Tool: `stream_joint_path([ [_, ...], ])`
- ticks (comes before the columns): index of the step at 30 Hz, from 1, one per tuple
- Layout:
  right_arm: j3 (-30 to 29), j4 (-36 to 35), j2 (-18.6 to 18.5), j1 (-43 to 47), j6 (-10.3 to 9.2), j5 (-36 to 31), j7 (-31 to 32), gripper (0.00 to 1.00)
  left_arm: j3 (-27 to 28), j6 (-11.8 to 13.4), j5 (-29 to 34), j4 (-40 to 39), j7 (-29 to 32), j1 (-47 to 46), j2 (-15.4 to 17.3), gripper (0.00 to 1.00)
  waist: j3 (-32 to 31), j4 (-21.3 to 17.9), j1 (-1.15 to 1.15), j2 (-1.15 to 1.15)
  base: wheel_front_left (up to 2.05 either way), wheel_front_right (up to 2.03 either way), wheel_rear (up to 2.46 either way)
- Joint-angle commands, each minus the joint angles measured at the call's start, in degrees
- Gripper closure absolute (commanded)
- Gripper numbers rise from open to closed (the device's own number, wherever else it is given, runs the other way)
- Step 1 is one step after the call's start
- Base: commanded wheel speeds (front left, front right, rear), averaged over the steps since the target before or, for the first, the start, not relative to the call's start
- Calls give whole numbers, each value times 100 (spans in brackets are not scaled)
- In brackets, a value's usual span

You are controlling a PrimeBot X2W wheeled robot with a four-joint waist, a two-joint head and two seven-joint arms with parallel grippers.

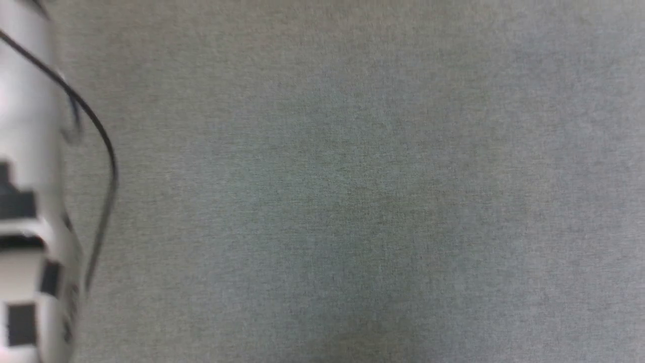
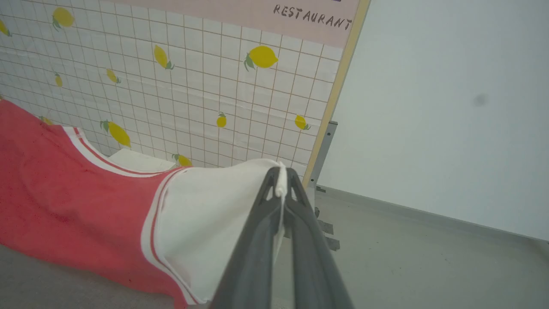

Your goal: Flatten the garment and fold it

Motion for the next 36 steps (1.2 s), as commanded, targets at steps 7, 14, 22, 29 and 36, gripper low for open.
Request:
stream_joint_path([
  [7, 582, -151, -252, 1656, -10, 433, 142, 100, -284, -182, -205, 254, -190, 1891, -31, 100, -983, 191, -1, 17, 0, 0, 0],
  [14, 976, -885, -652, 3375, -10, 865, 583, 100, -579, -263, -554, -80, 113, 3612, 26, 100, -1755, 319, -1, 17, 0, 0, 0],
  [22, 870, -1605, -1294, 5267, -10, 1286, 1184, 100, -832, -284, -1068, -1079, 963, 5288, 584, 100, -2384, 468, -1, 17, 0, 0, 0],
  [29, 467, -2126, -1626, 6434, -10, 1514, 1823, 100, -765, -218, -1366, -1940, 1524, 6499, 1101, 100, -2695, 530, -1, 17, 0, 0, 0],
  [36, 161, -2786, -2082, 7451, -10, 1522, 3031, 100, -634, -47, -1637, -2603, 1982, 7438, 1400, 100, -2910, 588, -1, 17, 0, 0, 0],
])
